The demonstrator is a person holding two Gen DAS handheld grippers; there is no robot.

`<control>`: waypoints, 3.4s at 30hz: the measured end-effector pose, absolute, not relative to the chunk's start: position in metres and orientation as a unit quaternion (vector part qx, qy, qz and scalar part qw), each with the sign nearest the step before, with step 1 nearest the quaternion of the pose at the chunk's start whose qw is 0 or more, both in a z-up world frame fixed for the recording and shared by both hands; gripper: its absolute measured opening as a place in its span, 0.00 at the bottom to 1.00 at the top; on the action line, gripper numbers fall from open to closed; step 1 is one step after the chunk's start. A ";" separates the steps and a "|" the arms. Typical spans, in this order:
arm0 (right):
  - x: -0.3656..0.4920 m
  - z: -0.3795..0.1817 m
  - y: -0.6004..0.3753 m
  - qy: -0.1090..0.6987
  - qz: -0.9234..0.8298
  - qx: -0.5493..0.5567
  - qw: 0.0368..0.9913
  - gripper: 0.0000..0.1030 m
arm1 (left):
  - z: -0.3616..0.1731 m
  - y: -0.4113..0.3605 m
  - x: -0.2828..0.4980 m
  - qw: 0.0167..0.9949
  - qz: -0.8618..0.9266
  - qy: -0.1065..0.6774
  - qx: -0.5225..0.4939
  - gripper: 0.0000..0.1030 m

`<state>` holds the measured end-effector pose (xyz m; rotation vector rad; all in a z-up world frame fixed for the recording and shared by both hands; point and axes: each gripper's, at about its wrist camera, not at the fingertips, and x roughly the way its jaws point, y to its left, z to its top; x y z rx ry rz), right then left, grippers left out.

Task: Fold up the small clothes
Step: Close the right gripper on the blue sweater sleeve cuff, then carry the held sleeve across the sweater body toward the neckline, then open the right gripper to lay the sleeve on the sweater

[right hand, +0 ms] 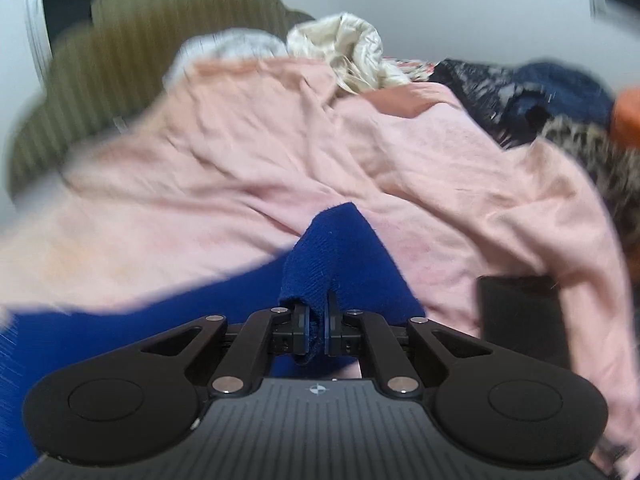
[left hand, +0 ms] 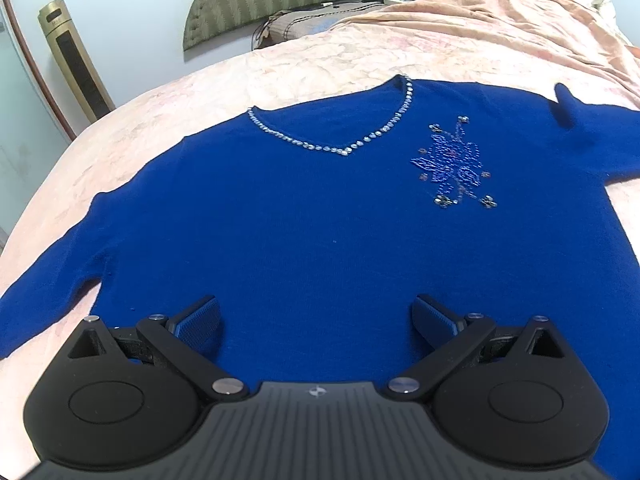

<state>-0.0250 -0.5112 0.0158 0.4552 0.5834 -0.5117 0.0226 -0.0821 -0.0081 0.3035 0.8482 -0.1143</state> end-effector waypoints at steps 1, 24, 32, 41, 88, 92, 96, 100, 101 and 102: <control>-0.030 0.023 -0.510 0.268 -0.228 0.249 0.903 0.08 | -0.007 -0.080 0.024 0.899 -0.052 0.409 0.145 1.00; 0.007 0.051 -0.320 0.296 0.101 0.350 0.883 0.09 | -0.008 -0.016 0.037 0.900 0.001 0.422 0.112 1.00; 0.036 0.051 -0.258 0.323 0.144 0.338 0.872 0.10 | -0.011 -0.001 0.035 0.900 0.010 0.420 0.112 1.00; 0.093 0.041 -0.195 0.359 0.174 0.341 0.851 0.10 | -0.008 0.023 0.030 0.904 0.028 0.411 0.115 1.00; 0.153 0.032 -0.073 0.388 0.203 0.231 0.869 0.57 | -0.002 0.090 0.023 0.901 0.093 0.416 0.082 1.00; 0.178 0.014 -0.055 0.420 0.200 0.238 0.853 0.56 | 0.000 0.089 0.021 0.900 0.095 0.415 0.090 1.00; 0.175 0.021 -0.028 0.413 0.177 0.140 0.882 0.55 | -0.001 0.095 0.021 0.899 0.105 0.414 0.094 1.00; 0.153 0.044 -0.039 0.370 0.220 0.161 0.888 0.55 | -0.003 0.102 0.025 0.896 0.109 0.423 0.077 1.00; 0.150 0.045 -0.044 0.372 0.221 0.168 0.886 0.56 | -0.003 0.103 0.026 0.895 0.108 0.426 0.074 1.00; 0.151 0.043 -0.048 0.378 0.217 0.174 0.883 0.56 | -0.004 0.103 0.026 0.895 0.108 0.427 0.073 1.00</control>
